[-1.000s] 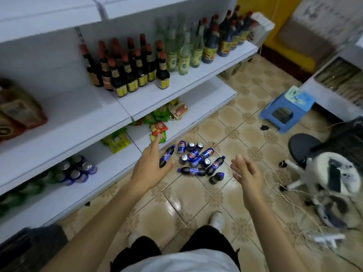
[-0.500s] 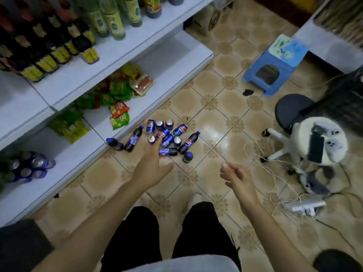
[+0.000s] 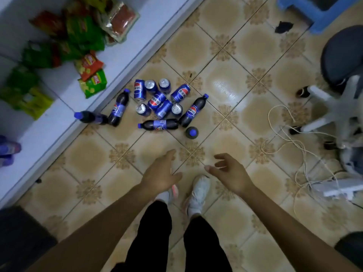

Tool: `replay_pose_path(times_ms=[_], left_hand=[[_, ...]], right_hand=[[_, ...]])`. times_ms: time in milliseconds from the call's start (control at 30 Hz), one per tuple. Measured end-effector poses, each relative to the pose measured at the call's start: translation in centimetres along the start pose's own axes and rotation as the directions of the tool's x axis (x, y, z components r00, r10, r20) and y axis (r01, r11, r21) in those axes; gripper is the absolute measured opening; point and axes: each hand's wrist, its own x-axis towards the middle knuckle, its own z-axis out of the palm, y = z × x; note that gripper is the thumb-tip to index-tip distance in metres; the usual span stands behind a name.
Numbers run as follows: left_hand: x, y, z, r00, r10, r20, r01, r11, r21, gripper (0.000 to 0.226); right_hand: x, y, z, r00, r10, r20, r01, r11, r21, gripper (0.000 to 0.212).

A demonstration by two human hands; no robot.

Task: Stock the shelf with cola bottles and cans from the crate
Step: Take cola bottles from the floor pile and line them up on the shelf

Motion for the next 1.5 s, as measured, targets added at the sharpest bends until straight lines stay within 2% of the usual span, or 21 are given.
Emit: replay_pose_path(times_ms=[167,300,433,500,567,700,767,867,933,1000,1033,1067,1100,1133,1200,1300,1433,1500], left_hand=[[12.1,-1.4,4.5,0.996,0.037,-0.086,-0.032,0.997,0.064,0.086],[20.8,-4.4,7.9,0.981,0.052,-0.189,-0.036,0.996,0.086,0.093],[27.0,-6.8,11.1,0.975,0.1,-0.198,-0.073,0.988,0.139,0.104],[28.7,-7.4,12.3,0.971,0.13,-0.202,-0.121,0.991,0.058,0.104],[29.7,-7.4,12.8,0.962,0.132,-0.241,-0.139,0.99,-0.015,0.095],[29.8,-6.8,10.9,0.937,0.226,-0.266,-0.204,0.973,0.111,0.069],[28.6,-6.0,8.5,0.94,0.236,-0.245,-0.231,0.972,0.049,0.068],[25.8,-3.6,4.1,0.963,0.214,-0.164,-0.238,0.961,-0.144,0.088],[23.6,-1.4,1.3,0.975,0.212,-0.061,-0.22,0.946,-0.236,0.093],[21.3,1.2,-0.9,0.974,0.219,0.053,-0.191,0.926,-0.326,0.091],[20.2,2.5,-1.8,0.966,0.234,0.107,-0.175,0.902,-0.396,0.091],[18.9,3.7,-2.7,0.956,0.248,0.154,-0.15,0.869,-0.471,0.089],[17.5,5.0,-3.5,0.95,0.255,0.178,-0.121,0.831,-0.543,0.086],[16.0,6.2,-4.4,0.95,0.255,0.179,-0.1,0.794,-0.6,0.082],[12.3,8.8,-6.3,0.956,0.252,0.151,-0.091,0.743,-0.663,0.082],[6.4,11.6,-8.4,0.961,0.256,0.102,-0.116,0.711,-0.693,0.102],[-3.5,14.6,-10.2,0.972,0.235,0.001,-0.144,0.598,-0.789,0.118],[-8.7,15.7,-10.2,0.979,0.203,-0.023,-0.129,0.527,-0.84,0.122]], right_hand=[[10.6,3.7,1.9,0.996,-0.012,0.087,0.04,0.945,-0.326,0.061],[18.1,7.5,3.8,0.997,0.007,0.08,0.027,0.91,-0.414,0.063],[22.7,11.9,6.4,0.997,0.072,0.032,-0.059,0.952,-0.3,0.058],[23.3,14.2,8.1,0.992,0.123,0.038,-0.109,0.958,-0.266,0.057],[22.9,16.1,9.5,0.985,0.157,0.066,-0.135,0.955,-0.263,0.055],[20.9,17.3,10.5,0.984,0.113,0.141,-0.067,0.952,-0.297,0.052],[19.8,16.5,10.1,0.996,0.015,0.093,0.013,0.956,-0.293,0.064],[18.2,13.5,8.4,0.99,-0.128,-0.055,0.118,0.981,-0.157,0.095],[16.8,10.2,6.6,0.985,-0.161,-0.069,0.16,0.987,-0.021,0.114],[15.1,6.9,4.7,0.98,-0.193,-0.053,0.198,0.975,0.101,0.12],[14.0,5.4,3.7,0.974,-0.22,-0.05,0.225,0.968,0.112,0.108],[12.6,3.9,2.7,0.967,-0.249,-0.055,0.253,0.963,0.091,0.088],[11.1,2.6,1.6,0.96,-0.271,-0.069,0.276,0.959,0.066,0.066],[9.4,1.3,0.5,0.954,-0.287,-0.089,0.293,0.954,0.065,0.053],[5.8,-1.1,-1.8,0.95,-0.297,-0.101,0.308,0.944,0.118,0.047],[0.5,-4.0,-4.5,0.95,-0.309,-0.041,0.308,0.905,0.293,0.049],[-8.2,-8.4,-6.8,0.941,-0.338,0.025,0.273,0.798,0.537,0.033],[-12.5,-10.1,-7.4,0.933,-0.346,0.099,0.206,0.74,0.64,0.029]])
